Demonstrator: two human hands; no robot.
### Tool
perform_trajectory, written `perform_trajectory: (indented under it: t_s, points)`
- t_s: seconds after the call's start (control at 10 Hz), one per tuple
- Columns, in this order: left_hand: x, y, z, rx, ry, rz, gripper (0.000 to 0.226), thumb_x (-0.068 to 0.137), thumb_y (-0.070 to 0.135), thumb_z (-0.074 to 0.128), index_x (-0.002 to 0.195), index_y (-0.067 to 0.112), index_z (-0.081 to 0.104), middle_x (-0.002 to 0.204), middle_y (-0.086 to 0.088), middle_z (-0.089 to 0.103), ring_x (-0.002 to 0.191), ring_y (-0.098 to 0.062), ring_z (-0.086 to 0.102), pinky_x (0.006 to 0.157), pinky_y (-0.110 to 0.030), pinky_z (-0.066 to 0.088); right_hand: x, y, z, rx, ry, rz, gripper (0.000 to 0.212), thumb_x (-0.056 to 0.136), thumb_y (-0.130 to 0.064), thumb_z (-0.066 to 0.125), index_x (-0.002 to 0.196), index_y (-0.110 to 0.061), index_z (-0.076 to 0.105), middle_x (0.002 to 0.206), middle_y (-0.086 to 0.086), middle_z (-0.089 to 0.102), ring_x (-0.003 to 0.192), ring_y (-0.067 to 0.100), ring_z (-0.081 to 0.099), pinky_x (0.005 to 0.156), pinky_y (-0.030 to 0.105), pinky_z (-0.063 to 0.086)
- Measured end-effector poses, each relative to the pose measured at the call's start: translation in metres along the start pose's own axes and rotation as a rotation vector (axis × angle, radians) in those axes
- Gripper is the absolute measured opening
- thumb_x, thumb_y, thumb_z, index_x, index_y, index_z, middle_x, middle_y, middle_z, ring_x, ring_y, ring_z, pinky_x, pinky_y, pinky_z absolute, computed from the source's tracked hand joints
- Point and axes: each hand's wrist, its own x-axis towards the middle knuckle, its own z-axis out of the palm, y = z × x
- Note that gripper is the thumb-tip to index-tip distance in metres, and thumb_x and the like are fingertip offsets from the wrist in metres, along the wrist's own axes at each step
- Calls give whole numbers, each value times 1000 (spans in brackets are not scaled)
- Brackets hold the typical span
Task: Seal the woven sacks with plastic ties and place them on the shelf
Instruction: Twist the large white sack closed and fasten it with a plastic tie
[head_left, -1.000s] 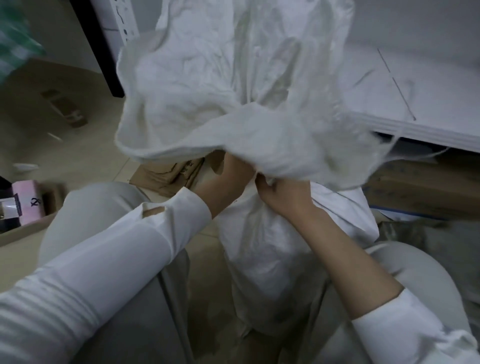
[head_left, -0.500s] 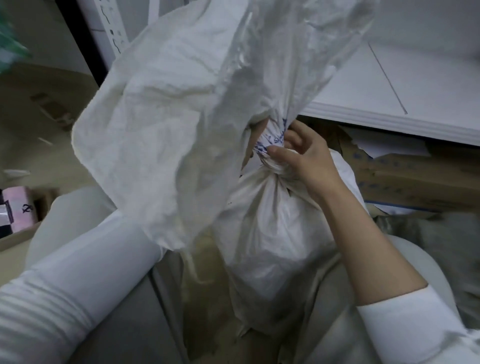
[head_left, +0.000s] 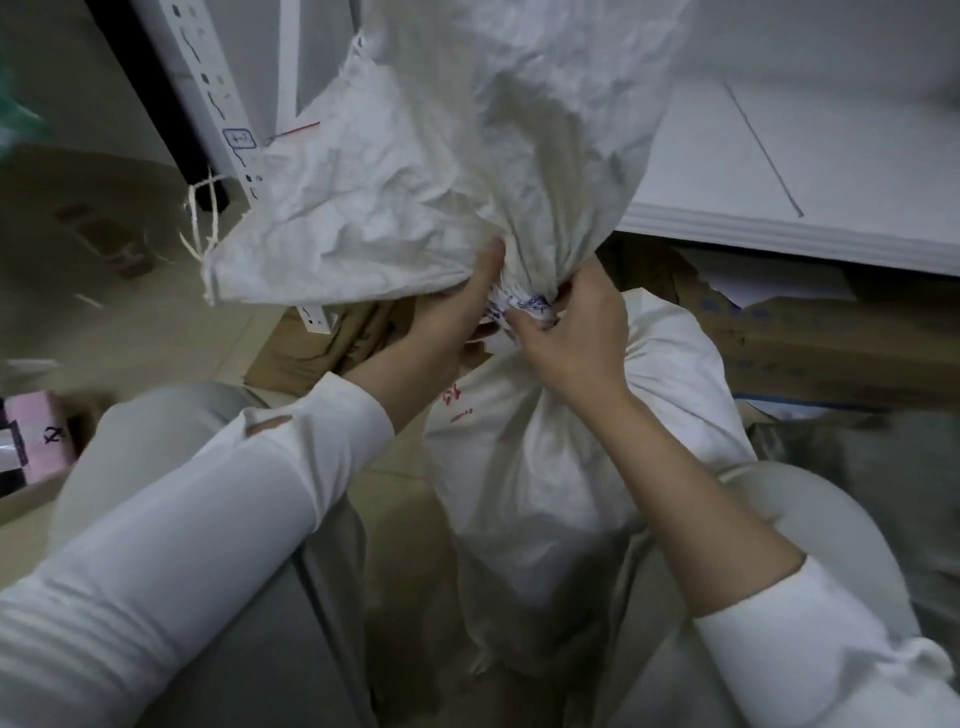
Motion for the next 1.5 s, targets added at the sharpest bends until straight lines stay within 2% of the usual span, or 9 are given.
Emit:
perform_trajectory:
  t_s: [0.2, 0.3, 0.4, 0.6, 0.8, 0.9, 1.1, 1.3, 1.5]
  points:
    - [-14, 2, -4, -49, -15, 106, 27, 79, 26, 75, 84, 1, 68, 75, -15, 67, 65, -25, 65, 59, -34, 55, -4, -4, 13, -149, 153, -34, 39, 72, -20, 77, 98, -4, 53, 94, 9, 55, 90, 28, 55, 63, 30, 39]
    - [-28, -2, 2, 128, -59, 255, 21, 70, 14, 71, 68, -5, 63, 63, -14, 65, 66, -25, 67, 58, -39, 56, -3, -5, 15, -148, 167, -3, 38, 72, -18, 72, 101, -3, 52, 96, 9, 56, 90, 28, 54, 63, 31, 39]
    - [-51, 3, 6, 139, -124, 369, 12, 78, 8, 67, 73, -1, 61, 64, -6, 61, 64, -10, 60, 64, -26, 49, -1, -8, 15, -131, 174, 4, 42, 76, -22, 69, 110, -4, 53, 102, 7, 59, 95, 26, 56, 67, 36, 46]
    - [-61, 6, 3, 75, -216, 377, 56, 76, 26, 67, 126, 8, 48, 116, -2, 64, 108, -10, 62, 96, -32, 51, 5, -1, 18, -94, 200, 66, 41, 79, -27, 69, 113, -9, 53, 101, 3, 61, 96, 22, 57, 70, 32, 42]
    - [-32, 5, -6, -30, -40, 78, 31, 87, 25, 68, 108, 3, 66, 101, -5, 70, 97, -4, 63, 89, -19, 50, -17, -3, 33, -305, 125, -204, 24, 76, -11, 67, 97, -3, 59, 94, 11, 56, 88, 22, 50, 59, 23, 28]
    - [-39, -7, -1, -116, -118, 56, 32, 92, 25, 62, 105, -4, 62, 96, -10, 68, 88, -3, 61, 75, -12, 51, -30, 2, 38, -268, 44, -331, 28, 70, -1, 66, 97, 1, 60, 95, 16, 57, 90, 26, 47, 62, 30, 38]
    - [-12, 3, -8, -305, 6, -145, 40, 82, 32, 70, 110, 4, 64, 96, -10, 70, 77, -19, 66, 61, -26, 50, -32, -4, 33, -174, -199, -262, 66, 71, -6, 68, 133, -8, 44, 119, 6, 52, 104, 20, 44, 85, 30, 43]
    - [0, 17, -3, -273, 30, -57, 3, 86, 7, 56, 87, 4, 56, 81, -8, 57, 67, -16, 56, 64, -26, 48, -27, -4, 17, 13, -190, -138, 81, 69, -10, 76, 140, -12, 37, 129, 3, 47, 117, 15, 44, 95, 23, 40]
    - [-1, 15, -7, -342, -14, -47, 31, 65, 5, 62, 96, 0, 57, 80, -8, 58, 74, -21, 57, 66, -25, 46, -29, 12, 7, -456, 62, 39, 87, 64, -42, 78, 135, -8, 41, 127, 12, 48, 115, 29, 45, 93, 34, 38]
